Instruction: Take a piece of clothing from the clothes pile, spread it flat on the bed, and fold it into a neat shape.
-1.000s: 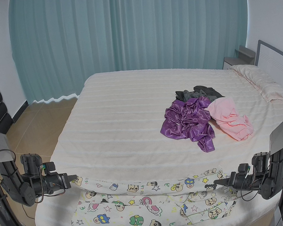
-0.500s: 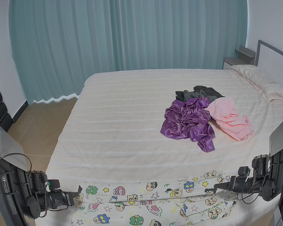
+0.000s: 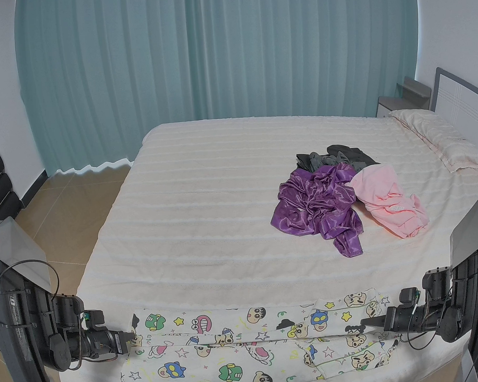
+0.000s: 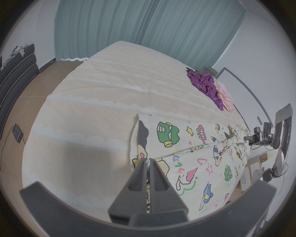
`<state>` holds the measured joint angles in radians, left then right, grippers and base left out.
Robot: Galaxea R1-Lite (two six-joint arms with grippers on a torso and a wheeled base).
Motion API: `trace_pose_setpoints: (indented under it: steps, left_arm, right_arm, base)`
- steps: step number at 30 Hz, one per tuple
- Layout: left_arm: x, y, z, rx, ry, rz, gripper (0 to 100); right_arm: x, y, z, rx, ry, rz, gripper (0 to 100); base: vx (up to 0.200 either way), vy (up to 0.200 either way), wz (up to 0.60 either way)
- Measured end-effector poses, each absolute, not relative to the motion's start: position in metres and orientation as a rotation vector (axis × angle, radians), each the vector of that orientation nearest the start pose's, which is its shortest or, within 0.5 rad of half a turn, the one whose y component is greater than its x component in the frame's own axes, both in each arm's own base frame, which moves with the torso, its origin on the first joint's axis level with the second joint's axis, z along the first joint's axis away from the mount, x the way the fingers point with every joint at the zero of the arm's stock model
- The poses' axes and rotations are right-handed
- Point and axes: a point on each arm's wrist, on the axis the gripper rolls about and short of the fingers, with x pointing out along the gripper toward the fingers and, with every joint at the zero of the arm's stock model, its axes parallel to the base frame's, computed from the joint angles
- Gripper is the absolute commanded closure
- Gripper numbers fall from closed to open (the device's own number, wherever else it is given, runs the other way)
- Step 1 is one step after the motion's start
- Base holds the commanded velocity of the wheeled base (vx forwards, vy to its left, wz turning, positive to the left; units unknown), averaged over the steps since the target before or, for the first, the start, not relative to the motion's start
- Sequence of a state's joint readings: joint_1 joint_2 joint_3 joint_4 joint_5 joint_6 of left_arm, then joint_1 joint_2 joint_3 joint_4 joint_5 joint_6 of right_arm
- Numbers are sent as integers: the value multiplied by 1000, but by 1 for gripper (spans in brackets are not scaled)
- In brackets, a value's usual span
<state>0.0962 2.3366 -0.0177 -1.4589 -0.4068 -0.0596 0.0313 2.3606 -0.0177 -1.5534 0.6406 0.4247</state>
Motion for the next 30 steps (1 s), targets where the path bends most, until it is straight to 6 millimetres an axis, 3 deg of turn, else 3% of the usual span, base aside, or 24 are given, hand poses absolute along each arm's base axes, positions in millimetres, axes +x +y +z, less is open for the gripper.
trace_pose_setpoints:
  steps: [1, 14, 30]
  left_arm:
    - [210, 11, -39, -270, 845, -267, 0]
    - [210, 19, -36, -301, 826, -236, 0]
    - [204, 59, -15, -551, 702, -122, 0]
  right_arm:
    - [214, 20, -37, 629, 899, 466, 0]
    - [214, 17, -35, 635, 889, 455, 0]
    - [220, 25, -41, 618, 897, 425, 0]
  base:
    - [0, 0, 0]
    - [0, 0, 0]
    - [0, 0, 0]
